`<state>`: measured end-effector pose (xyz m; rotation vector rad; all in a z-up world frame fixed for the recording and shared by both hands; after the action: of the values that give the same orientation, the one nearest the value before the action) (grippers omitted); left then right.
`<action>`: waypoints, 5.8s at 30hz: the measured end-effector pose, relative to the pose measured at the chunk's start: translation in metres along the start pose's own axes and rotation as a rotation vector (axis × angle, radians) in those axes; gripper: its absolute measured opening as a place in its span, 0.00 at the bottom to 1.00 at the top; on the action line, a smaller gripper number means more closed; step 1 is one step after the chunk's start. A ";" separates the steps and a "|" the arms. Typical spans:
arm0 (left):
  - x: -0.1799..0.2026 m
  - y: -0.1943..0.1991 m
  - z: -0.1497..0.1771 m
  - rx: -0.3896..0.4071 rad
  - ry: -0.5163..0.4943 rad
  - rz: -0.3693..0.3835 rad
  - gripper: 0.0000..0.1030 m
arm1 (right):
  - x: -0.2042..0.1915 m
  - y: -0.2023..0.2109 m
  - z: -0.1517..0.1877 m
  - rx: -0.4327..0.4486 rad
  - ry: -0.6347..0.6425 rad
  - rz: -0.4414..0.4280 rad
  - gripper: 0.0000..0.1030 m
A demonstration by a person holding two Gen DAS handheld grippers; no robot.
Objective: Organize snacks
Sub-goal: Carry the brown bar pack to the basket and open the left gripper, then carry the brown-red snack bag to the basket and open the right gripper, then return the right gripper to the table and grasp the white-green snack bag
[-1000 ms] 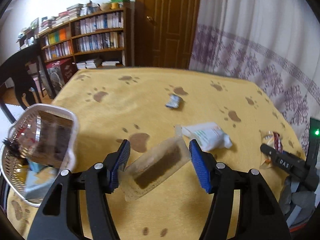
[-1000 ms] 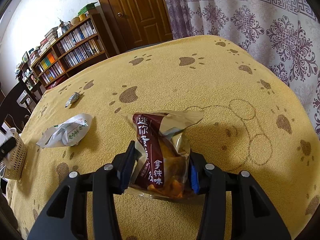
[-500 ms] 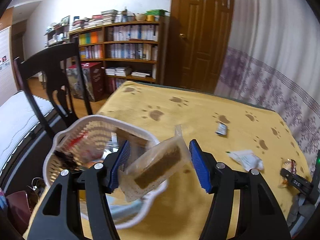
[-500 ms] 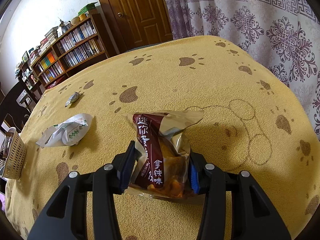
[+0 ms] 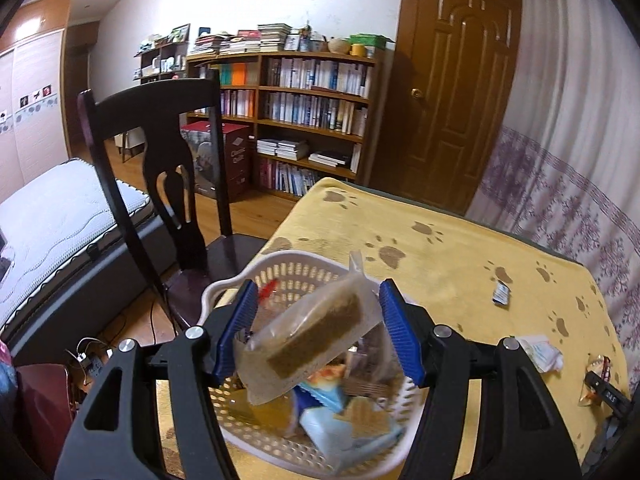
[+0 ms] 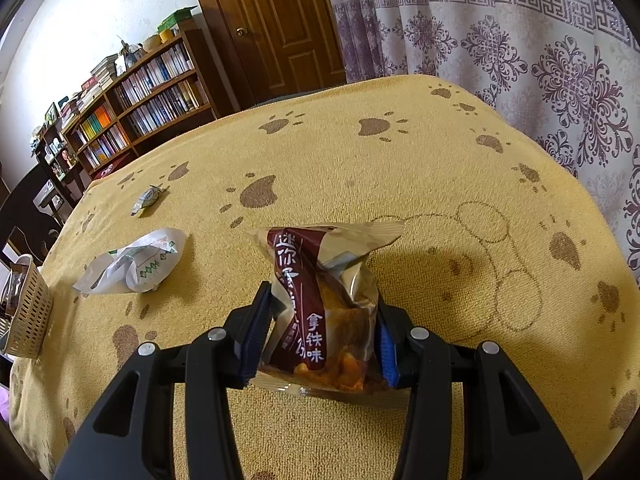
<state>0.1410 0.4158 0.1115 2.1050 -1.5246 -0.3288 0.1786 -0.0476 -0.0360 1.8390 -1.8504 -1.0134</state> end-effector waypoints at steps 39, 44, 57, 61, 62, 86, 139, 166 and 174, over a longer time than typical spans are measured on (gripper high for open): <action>-0.058 0.058 -0.016 0.170 0.142 -0.027 0.85 | -0.071 0.067 -0.012 0.087 -0.018 -0.311 0.36; -0.067 0.067 -0.021 0.199 0.155 -0.042 0.86 | -0.149 0.084 -0.014 0.075 0.112 -0.395 0.36; -0.087 0.084 -0.032 0.255 0.185 -0.049 0.86 | -0.371 0.097 0.005 -0.007 0.407 -0.525 0.36; -0.094 0.082 -0.034 0.254 0.209 -0.043 0.86 | -0.419 0.091 0.015 -0.019 0.458 -0.519 0.36; -0.097 0.082 -0.034 0.253 0.217 -0.044 0.86 | -0.432 0.087 0.019 -0.025 0.473 -0.510 0.37; -0.104 0.082 -0.036 0.249 0.254 -0.038 0.87 | -0.464 0.052 0.049 -0.170 0.467 -0.577 0.39; -0.038 0.074 -0.021 0.205 0.158 0.035 0.97 | -0.171 -0.017 -0.010 -0.057 0.218 -0.003 0.77; 0.021 0.067 -0.004 0.171 -0.013 0.073 0.97 | -0.074 -0.020 0.004 -0.109 0.176 0.124 0.78; 0.046 0.067 0.004 0.163 -0.082 0.095 0.97 | -0.026 -0.009 -0.001 -0.091 0.059 0.108 0.78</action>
<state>0.1006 0.3566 0.1488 2.1568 -1.7461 -0.2674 0.1885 -0.0217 -0.0347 1.6793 -1.8172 -0.9789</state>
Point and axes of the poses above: each gripper's, at about its wrist camera, not at the fingertips, and y roughly against the way its jaws point, x to its right, z to its underside, the point moved 7 cm from there along -y, roughly the way its jaws point, and after that the axes turned 2 degrees about x, right-handed, at the moved point
